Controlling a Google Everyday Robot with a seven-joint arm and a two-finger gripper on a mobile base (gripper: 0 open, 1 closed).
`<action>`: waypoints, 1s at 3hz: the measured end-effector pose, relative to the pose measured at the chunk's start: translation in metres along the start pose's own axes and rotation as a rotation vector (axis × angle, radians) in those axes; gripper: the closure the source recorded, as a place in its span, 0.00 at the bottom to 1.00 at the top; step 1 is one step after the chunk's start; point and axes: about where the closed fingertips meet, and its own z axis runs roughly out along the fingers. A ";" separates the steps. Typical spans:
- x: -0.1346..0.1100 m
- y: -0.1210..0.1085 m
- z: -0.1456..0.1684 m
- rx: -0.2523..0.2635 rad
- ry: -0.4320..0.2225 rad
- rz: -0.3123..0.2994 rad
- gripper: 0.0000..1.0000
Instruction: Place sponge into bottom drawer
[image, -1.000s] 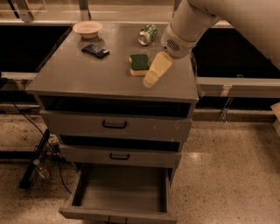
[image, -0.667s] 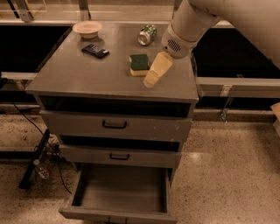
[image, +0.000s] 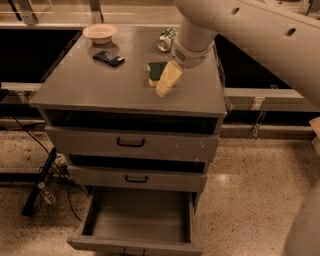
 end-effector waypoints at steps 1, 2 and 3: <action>-0.021 -0.014 0.014 0.048 -0.011 0.066 0.00; -0.043 -0.030 0.027 0.093 0.018 0.144 0.00; -0.042 -0.030 0.027 0.093 0.019 0.144 0.00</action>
Offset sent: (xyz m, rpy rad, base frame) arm 0.0916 0.0142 0.0008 -0.0412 -0.0287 -0.2961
